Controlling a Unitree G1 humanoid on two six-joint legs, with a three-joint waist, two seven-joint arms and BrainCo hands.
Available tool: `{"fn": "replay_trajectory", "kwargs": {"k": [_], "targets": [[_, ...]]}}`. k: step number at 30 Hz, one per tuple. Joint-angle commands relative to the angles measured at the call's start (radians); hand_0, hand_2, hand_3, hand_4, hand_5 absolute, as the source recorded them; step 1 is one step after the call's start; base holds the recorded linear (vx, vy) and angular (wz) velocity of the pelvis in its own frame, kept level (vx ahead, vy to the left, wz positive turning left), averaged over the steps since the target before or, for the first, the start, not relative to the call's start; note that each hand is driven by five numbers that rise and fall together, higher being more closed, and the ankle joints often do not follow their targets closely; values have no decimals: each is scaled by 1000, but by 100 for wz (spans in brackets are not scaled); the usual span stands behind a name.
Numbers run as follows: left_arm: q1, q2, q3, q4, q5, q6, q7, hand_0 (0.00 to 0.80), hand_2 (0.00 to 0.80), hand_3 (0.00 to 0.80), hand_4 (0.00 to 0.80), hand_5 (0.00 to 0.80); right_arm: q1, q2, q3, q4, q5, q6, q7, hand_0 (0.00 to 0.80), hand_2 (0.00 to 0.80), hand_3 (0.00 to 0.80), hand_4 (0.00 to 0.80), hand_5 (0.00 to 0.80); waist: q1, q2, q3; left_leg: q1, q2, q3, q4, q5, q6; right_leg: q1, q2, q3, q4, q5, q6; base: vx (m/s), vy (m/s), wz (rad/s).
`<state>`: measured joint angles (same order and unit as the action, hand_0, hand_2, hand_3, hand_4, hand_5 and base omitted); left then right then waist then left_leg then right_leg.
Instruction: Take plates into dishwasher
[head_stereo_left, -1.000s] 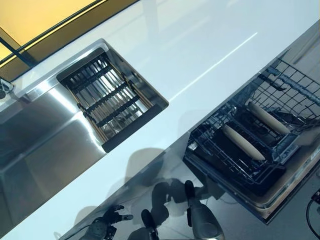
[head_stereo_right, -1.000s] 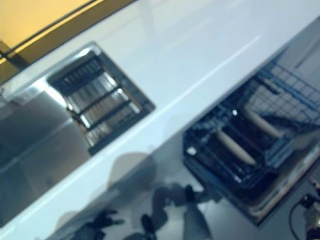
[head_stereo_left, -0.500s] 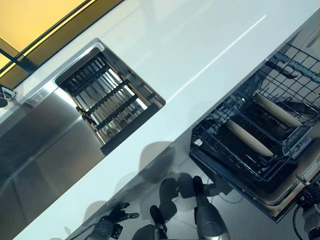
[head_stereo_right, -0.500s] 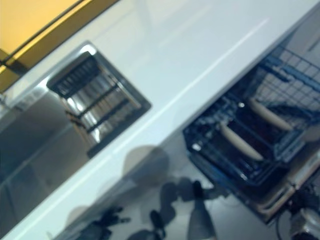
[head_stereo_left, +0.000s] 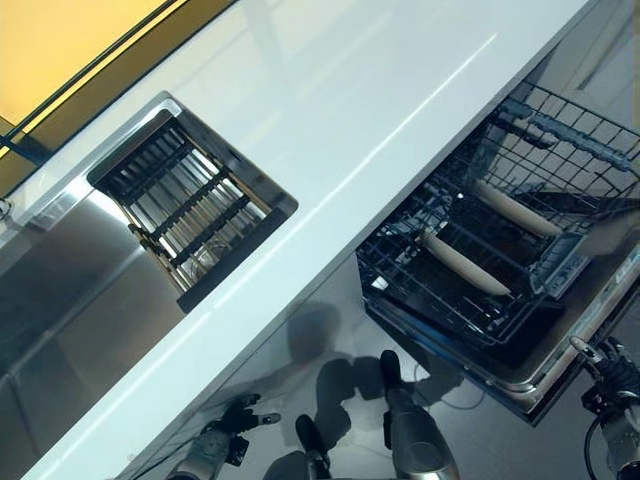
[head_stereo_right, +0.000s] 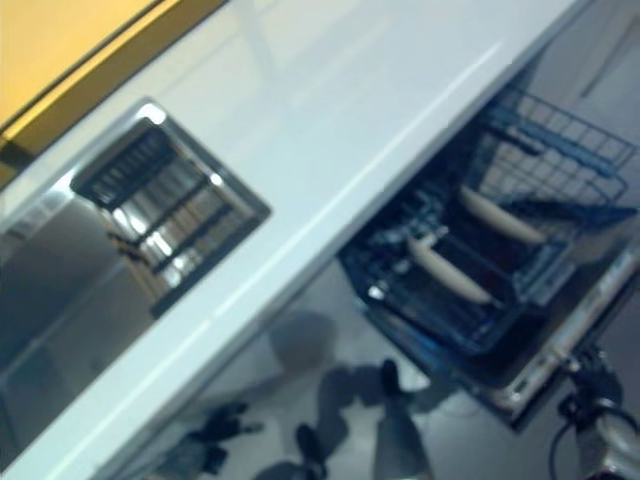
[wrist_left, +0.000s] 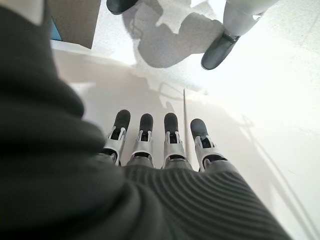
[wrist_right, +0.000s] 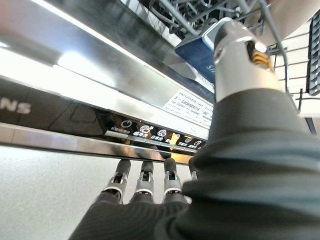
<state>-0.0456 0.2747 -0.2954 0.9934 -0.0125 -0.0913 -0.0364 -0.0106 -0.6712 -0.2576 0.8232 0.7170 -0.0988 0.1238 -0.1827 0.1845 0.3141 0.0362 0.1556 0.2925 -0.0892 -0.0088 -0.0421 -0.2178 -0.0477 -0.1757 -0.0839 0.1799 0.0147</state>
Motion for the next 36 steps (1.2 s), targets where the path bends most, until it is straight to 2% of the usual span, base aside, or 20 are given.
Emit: {"fn": "replay_trajectory", "kwargs": {"k": [1,13,23,36], "targets": [[-43,73,30,31,33,-21,20,0,0,0,0,0,-208,163,211,-272,-58,-22,271,0,0,0,0,0,59,-125,-87,-12,-46,-8,39,34,-48,100,-57,14,85,-148,40,46,-36,-17],[-52,78,15,30,56,4,12,0,0,0,0,0,-306,174,304,-353,-111,44,269,0,0,0,0,0,92,-153,-96,-13,-39,-27,49,40,-47,125,-57,4,77,-142,40,24,-21,-2],[-56,77,2,29,58,22,11,0,0,0,0,0,-364,189,357,-404,-126,63,254,0,0,0,0,0,113,-161,-101,-12,-41,-42,53,42,-47,140,-65,-15,77,-143,40,30,5,4],[-47,74,-2,30,56,34,15,0,0,0,0,0,-398,193,404,-438,-141,83,278,0,0,0,0,0,135,-173,-107,-6,-42,-54,60,41,-45,165,-71,-30,76,-147,38,31,9,-14]]}}
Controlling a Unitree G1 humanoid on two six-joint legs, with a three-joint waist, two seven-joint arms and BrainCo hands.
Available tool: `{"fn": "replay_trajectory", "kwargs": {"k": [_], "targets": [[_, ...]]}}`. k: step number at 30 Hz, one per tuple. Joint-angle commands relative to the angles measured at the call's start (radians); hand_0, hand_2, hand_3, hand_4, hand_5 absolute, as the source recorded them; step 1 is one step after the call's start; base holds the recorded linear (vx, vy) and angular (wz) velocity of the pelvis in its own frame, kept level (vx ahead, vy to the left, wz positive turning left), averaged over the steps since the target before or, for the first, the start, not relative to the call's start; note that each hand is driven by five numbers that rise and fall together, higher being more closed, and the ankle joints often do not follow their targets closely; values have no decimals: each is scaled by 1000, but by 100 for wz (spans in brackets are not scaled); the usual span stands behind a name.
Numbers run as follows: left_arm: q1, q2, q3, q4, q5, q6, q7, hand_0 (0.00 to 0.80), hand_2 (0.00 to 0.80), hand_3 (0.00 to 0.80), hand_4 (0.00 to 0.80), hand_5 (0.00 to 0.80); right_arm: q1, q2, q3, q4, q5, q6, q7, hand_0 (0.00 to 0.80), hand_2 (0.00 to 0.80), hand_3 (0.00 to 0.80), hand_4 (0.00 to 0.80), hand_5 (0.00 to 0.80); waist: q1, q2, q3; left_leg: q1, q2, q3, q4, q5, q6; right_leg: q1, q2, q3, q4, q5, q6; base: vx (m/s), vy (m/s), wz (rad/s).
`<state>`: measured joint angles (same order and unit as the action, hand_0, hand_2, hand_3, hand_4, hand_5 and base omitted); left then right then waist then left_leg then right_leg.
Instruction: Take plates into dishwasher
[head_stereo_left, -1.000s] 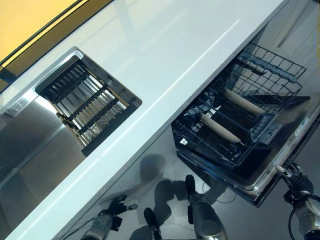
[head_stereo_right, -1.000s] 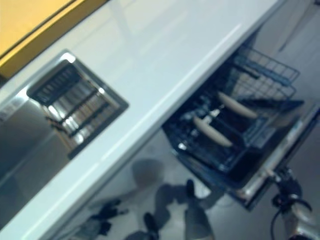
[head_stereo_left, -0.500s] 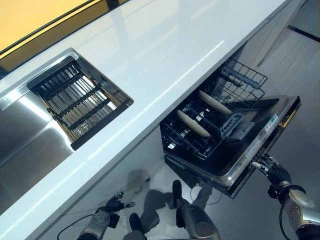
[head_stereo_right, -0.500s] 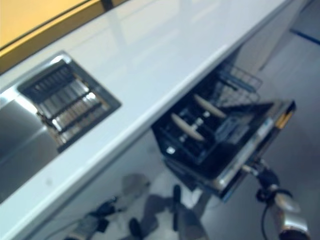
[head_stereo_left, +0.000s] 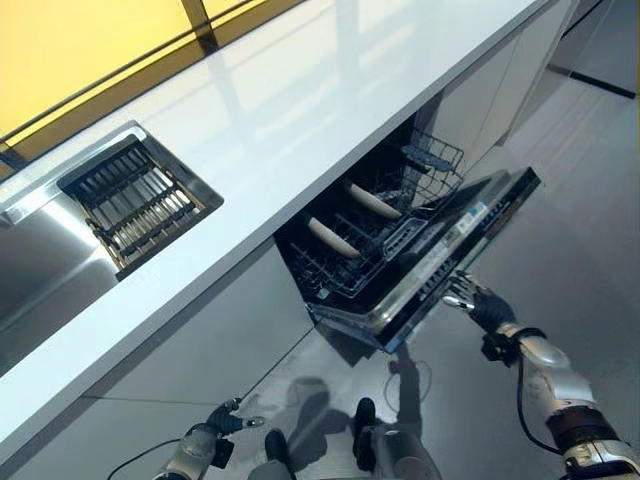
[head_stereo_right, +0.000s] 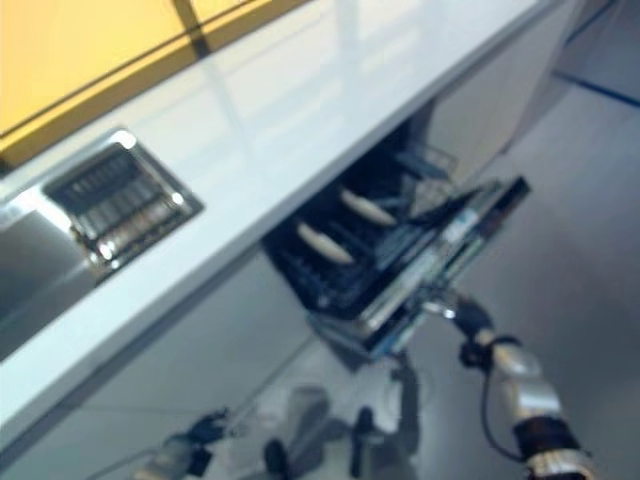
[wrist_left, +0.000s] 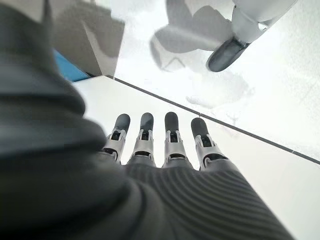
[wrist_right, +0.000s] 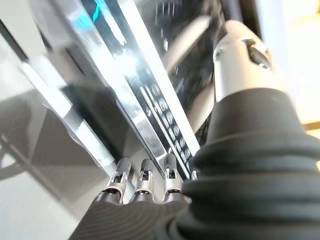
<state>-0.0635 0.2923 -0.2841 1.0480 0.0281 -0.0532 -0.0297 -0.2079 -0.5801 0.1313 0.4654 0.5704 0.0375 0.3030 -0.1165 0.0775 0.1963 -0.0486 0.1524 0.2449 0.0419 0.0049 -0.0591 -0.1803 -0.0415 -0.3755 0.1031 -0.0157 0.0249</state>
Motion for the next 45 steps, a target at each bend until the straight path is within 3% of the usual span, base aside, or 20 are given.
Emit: {"fn": "replay_trajectory", "kwargs": {"k": [1,24,35,40,45], "targets": [[-28,56,-13,-25,15,-3,9,0,0,0,0,0,-202,105,17,-82,3,-53,102,0,0,0,0,0,70,-67,10,80,-39,-7,-73,28,-28,130,-77,169,-112,49,28,25,8,19],[-10,42,-18,-22,20,18,17,0,0,0,0,0,-225,122,82,-168,-67,-37,164,0,0,0,0,0,104,-85,0,90,-40,-25,-73,33,-24,176,-83,141,-127,48,29,22,11,27],[19,29,-7,-30,-17,28,31,0,0,0,0,0,-252,126,93,-175,-168,-107,168,0,0,0,0,0,137,-75,-20,99,-51,-52,-82,36,-24,209,-97,115,-133,42,31,45,55,11],[35,30,14,-28,-19,35,27,0,0,0,0,0,-237,111,130,-178,-247,-93,192,0,0,0,0,0,157,-76,-32,104,-57,-71,-96,43,-24,225,-104,94,-129,35,33,50,70,26],[56,28,34,-5,-30,20,22,0,0,0,0,0,-148,101,198,-74,-353,-17,175,0,0,0,0,0,186,-83,-40,108,-62,-94,-103,46,-23,242,-116,57,-115,25,36,42,88,29]]}}
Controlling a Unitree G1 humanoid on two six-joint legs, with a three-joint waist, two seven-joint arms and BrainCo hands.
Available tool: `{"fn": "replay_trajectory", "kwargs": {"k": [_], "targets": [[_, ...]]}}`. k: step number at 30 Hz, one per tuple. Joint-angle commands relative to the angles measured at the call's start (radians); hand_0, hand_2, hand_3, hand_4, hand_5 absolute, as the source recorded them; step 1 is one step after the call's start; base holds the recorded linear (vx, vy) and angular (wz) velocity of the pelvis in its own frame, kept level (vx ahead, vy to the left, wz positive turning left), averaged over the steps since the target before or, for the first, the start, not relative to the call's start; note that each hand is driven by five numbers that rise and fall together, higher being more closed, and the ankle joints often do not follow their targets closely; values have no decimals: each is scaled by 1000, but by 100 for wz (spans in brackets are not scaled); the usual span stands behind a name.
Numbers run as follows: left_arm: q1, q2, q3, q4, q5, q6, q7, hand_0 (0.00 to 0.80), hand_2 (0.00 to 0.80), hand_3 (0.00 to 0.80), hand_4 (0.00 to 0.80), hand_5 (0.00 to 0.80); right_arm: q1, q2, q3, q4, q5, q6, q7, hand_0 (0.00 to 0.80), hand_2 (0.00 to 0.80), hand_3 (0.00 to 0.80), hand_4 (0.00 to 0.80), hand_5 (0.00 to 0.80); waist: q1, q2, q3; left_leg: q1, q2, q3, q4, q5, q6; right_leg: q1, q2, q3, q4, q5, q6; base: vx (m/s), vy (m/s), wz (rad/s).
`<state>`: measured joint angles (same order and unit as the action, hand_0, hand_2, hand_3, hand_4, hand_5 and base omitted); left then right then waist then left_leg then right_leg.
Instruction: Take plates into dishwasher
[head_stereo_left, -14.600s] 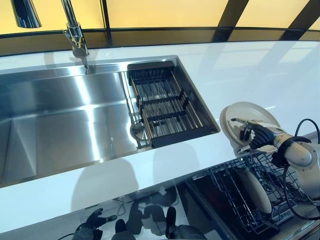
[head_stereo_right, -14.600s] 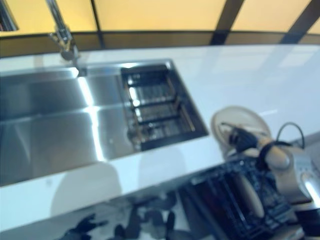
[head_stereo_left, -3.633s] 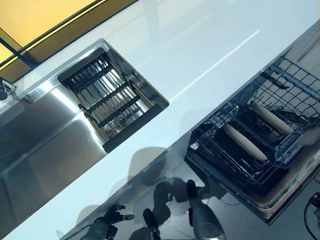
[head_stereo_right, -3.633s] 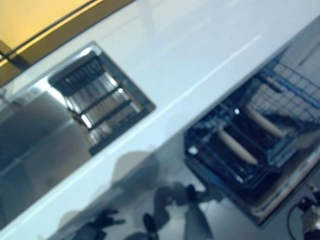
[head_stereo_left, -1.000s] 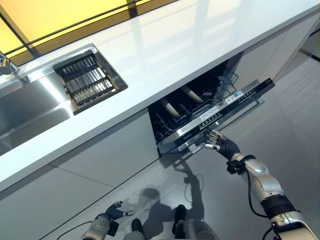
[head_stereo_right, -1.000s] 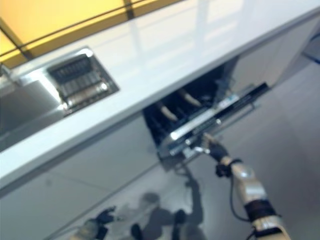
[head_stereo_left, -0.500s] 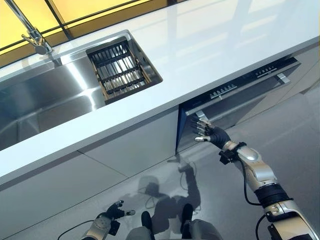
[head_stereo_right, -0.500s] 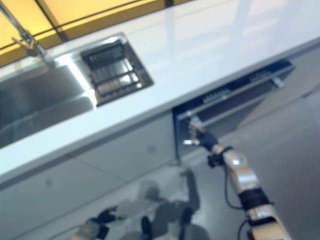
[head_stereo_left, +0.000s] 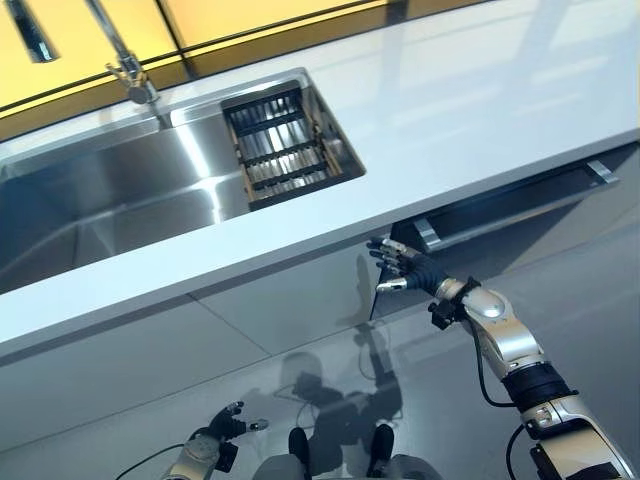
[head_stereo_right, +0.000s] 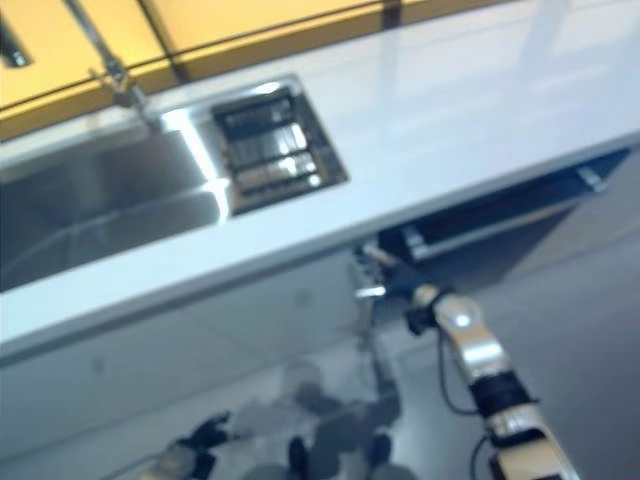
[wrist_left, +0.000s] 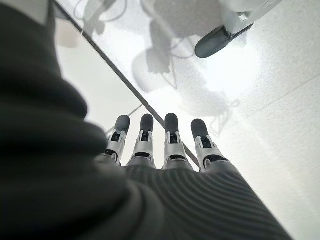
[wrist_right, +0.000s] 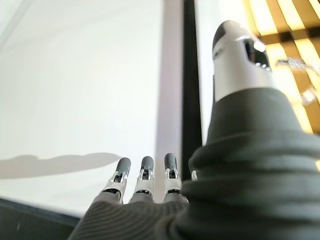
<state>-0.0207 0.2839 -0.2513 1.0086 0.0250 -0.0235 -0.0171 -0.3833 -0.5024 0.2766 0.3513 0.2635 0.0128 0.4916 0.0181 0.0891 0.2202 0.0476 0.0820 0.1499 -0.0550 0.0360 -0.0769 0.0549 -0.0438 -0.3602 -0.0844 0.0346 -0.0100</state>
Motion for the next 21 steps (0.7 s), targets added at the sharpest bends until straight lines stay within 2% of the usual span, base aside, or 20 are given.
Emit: {"fn": "replay_trajectory", "kwargs": {"k": [1,2,6,7,12,16,21], "targets": [[17,35,2,37,-32,-13,10,0,0,0,0,0,55,23,62,70,-73,42,-39,0,0,0,0,0,55,-96,-64,13,6,-3,-8,15,-4,10,-116,36,76,-28,73,29,95,38],[21,33,6,43,-33,-21,10,0,0,0,0,0,78,25,66,117,-118,35,-56,0,0,0,0,0,60,-97,-63,16,6,-7,-12,16,-3,13,-118,32,78,-29,74,19,91,28],[23,25,8,63,-47,-36,4,0,0,0,0,0,157,41,70,303,-207,79,-113,0,0,0,0,0,80,-99,-64,22,0,-31,-21,14,5,31,-121,17,82,-34,78,22,81,20],[20,24,5,72,-43,-41,1,0,0,0,0,0,171,51,70,361,-222,60,-135,0,0,0,0,0,86,-99,-65,23,-2,-38,-24,14,7,36,-121,11,82,-34,79,14,72,21],[5,11,-18,97,-14,-50,-6,0,0,0,0,0,194,104,46,609,-242,70,-218,0,0,0,0,0,108,-99,-79,25,-11,-65,-32,12,12,60,-120,-10,72,-31,84,7,71,27],[-7,5,-25,118,-7,-44,-11,0,0,0,0,0,226,153,20,725,-234,94,-284,0,0,0,0,0,116,-101,-95,28,-18,-81,-32,10,18,75,-122,-17,64,-24,94,23,69,24],[-16,-4,-20,157,10,-46,-8,0,0,0,0,0,260,193,-12,809,-272,86,-324,0,0,0,0,0,110,-106,-114,39,-28,-82,-32,2,31,80,-123,0,67,-21,103,32,61,6]]}}
